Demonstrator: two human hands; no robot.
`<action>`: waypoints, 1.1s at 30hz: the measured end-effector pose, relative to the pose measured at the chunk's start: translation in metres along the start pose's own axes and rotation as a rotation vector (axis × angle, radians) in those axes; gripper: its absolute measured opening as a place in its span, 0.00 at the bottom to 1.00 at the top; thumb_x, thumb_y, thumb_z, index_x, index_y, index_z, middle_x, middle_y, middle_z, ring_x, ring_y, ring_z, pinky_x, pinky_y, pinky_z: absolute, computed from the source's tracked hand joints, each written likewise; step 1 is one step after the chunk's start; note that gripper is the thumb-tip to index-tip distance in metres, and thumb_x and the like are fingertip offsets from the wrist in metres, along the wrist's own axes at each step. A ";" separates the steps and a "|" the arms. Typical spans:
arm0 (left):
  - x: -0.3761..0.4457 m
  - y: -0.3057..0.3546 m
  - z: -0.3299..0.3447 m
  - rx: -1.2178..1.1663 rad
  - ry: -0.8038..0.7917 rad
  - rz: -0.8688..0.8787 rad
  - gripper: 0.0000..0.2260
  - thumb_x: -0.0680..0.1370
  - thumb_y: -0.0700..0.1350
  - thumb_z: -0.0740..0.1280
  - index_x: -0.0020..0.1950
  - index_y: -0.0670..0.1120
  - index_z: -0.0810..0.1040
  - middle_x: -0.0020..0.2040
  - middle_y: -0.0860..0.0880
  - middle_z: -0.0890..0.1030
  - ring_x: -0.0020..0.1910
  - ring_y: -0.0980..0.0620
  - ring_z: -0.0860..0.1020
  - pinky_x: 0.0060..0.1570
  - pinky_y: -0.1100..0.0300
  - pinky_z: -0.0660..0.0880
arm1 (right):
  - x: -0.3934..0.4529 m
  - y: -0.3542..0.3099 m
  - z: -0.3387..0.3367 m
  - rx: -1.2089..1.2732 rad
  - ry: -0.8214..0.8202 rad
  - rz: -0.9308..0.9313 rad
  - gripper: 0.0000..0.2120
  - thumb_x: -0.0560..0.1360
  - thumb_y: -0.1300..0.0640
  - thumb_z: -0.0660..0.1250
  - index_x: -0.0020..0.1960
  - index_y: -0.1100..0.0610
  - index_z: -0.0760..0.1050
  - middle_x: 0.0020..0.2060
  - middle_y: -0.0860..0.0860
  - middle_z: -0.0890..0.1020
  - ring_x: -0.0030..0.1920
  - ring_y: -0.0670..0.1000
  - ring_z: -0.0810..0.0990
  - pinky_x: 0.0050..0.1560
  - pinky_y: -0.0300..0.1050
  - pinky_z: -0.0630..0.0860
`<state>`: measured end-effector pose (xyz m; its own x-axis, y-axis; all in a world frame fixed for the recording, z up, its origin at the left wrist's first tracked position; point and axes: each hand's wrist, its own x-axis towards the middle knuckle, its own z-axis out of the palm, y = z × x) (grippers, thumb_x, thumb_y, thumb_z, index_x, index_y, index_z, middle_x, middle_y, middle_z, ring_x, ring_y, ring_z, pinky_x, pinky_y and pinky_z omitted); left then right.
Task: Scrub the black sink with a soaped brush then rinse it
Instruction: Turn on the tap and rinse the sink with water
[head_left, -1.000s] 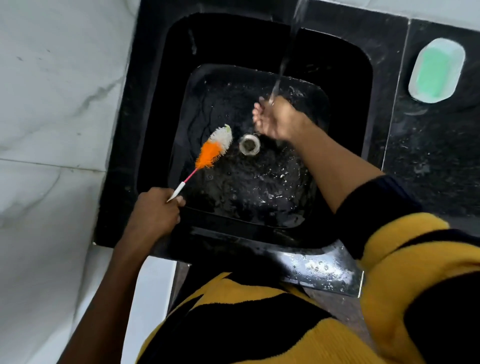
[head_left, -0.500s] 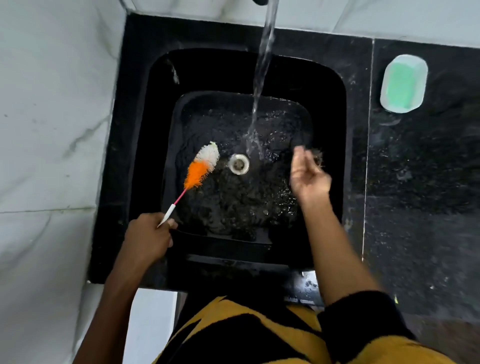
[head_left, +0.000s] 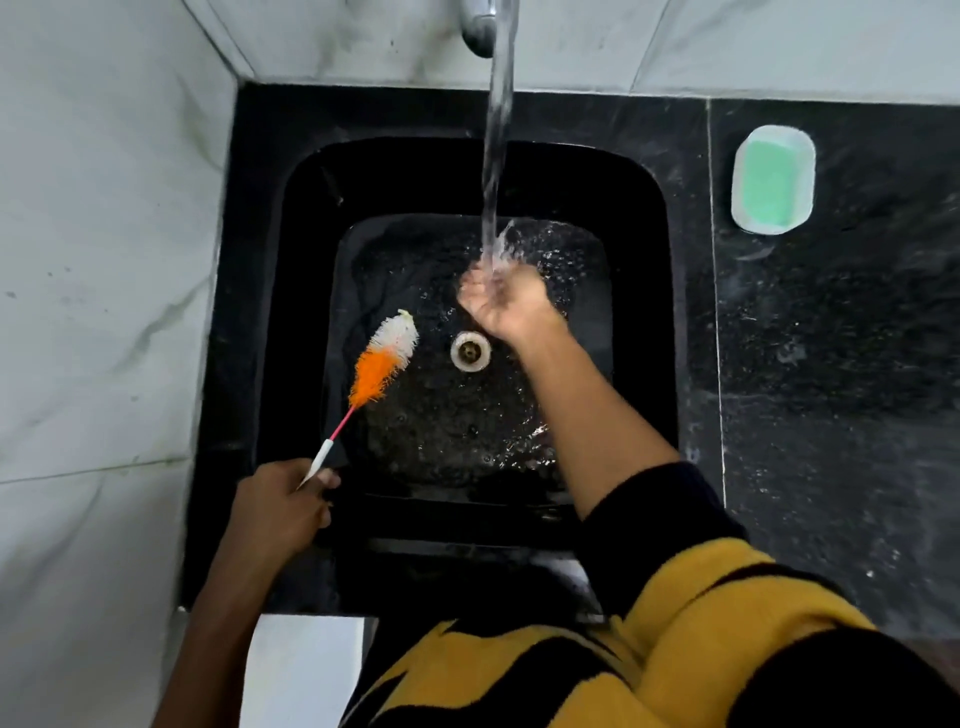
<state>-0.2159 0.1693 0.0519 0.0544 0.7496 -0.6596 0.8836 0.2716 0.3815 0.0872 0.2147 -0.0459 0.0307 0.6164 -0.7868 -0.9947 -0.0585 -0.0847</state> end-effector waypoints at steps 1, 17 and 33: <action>0.000 0.000 0.001 -0.009 -0.002 -0.001 0.11 0.80 0.42 0.65 0.40 0.45 0.83 0.25 0.46 0.80 0.27 0.49 0.75 0.32 0.57 0.69 | -0.006 -0.009 -0.003 -0.114 -0.072 0.055 0.09 0.80 0.61 0.48 0.49 0.58 0.66 0.32 0.52 0.68 0.27 0.47 0.65 0.24 0.38 0.65; 0.002 -0.010 0.002 -0.004 -0.032 0.051 0.12 0.80 0.44 0.65 0.40 0.47 0.83 0.26 0.47 0.81 0.30 0.49 0.77 0.34 0.57 0.70 | -0.181 -0.101 -0.075 -2.029 0.282 0.189 0.08 0.76 0.66 0.63 0.43 0.66 0.81 0.43 0.59 0.83 0.43 0.55 0.81 0.45 0.45 0.78; -0.002 -0.008 0.000 -0.011 -0.035 0.051 0.12 0.80 0.43 0.65 0.39 0.46 0.83 0.26 0.46 0.81 0.26 0.50 0.75 0.32 0.57 0.69 | -0.028 0.022 0.006 -0.022 0.168 -0.099 0.16 0.82 0.58 0.51 0.45 0.63 0.75 0.38 0.57 0.77 0.35 0.51 0.76 0.37 0.41 0.74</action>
<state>-0.2235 0.1659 0.0498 0.1160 0.7409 -0.6615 0.8738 0.2405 0.4226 0.0640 0.2010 -0.0218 0.1458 0.4803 -0.8649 -0.9837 -0.0228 -0.1785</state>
